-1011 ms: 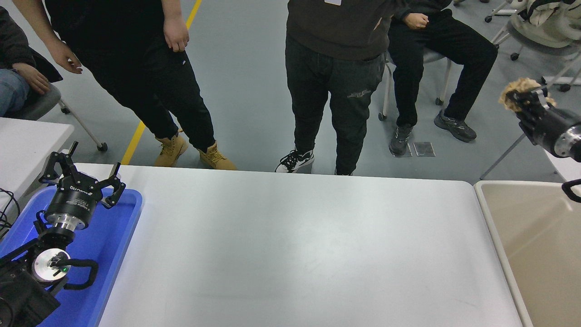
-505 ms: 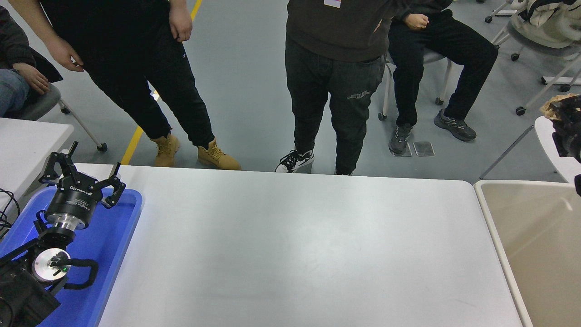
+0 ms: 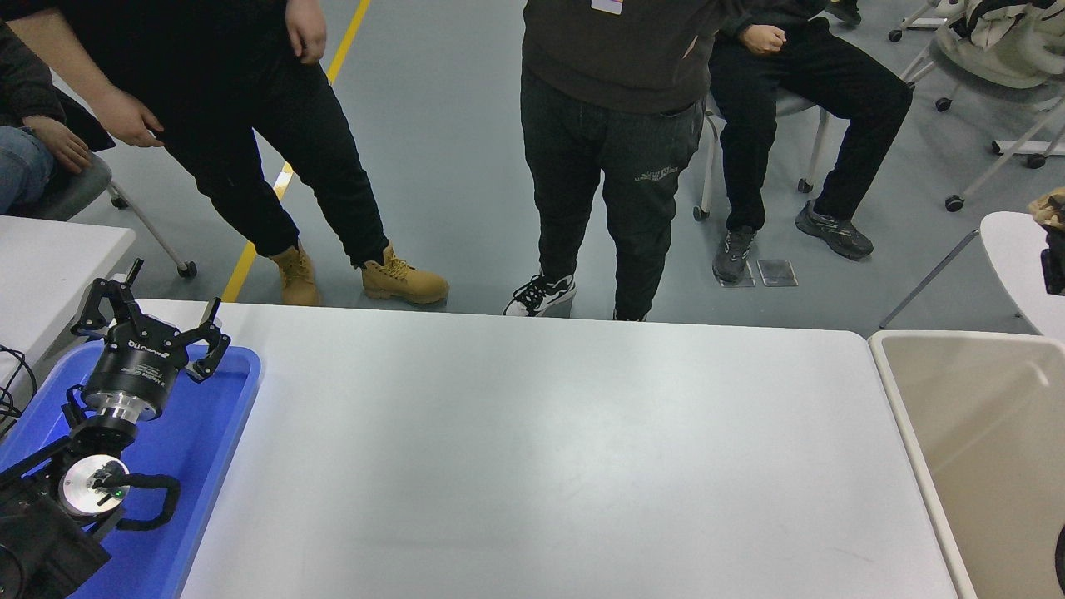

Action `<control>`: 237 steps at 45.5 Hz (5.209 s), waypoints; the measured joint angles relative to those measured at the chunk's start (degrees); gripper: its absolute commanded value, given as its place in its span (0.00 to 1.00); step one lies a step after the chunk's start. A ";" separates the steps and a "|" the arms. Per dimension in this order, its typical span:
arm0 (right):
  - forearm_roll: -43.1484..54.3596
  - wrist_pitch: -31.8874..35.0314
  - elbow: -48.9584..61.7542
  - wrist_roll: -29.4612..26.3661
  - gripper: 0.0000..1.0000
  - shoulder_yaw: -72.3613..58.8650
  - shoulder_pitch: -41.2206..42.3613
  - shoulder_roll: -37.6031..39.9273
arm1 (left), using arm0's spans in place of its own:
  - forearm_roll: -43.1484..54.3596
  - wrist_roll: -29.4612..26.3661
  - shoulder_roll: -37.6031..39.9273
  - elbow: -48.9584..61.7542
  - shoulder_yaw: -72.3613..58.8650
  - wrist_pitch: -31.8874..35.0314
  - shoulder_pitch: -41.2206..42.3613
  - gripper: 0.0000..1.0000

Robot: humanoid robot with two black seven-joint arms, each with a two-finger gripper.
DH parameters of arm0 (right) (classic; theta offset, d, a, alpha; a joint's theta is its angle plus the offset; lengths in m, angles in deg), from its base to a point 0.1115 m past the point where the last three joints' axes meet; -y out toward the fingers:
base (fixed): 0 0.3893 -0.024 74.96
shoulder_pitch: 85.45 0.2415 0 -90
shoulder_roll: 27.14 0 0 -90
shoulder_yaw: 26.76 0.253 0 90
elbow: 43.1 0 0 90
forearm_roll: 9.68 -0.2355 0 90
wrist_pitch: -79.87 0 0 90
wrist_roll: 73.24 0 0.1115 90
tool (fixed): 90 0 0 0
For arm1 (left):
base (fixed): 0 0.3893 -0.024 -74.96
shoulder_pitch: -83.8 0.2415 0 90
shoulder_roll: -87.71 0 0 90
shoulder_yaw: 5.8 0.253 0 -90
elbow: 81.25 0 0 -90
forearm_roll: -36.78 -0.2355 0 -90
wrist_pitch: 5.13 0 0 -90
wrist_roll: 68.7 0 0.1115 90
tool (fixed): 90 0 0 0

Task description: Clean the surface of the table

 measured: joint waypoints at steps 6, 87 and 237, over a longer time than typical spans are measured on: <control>-1.36 -1.15 0.10 -1.09 0.00 0.66 0.01 0.22 | 0.00 0.00 0.00 0.00 0.00 0.00 0.00 1.00; -8.46 -6.99 3.69 -5.27 0.00 1.80 -23.14 -7.02 | 0.00 0.00 0.00 0.00 -0.02 0.00 0.00 1.00; 4.34 3.49 -28.27 12.15 0.98 17.14 -7.07 3.04 | 0.00 0.00 0.00 0.00 0.00 0.00 0.00 1.00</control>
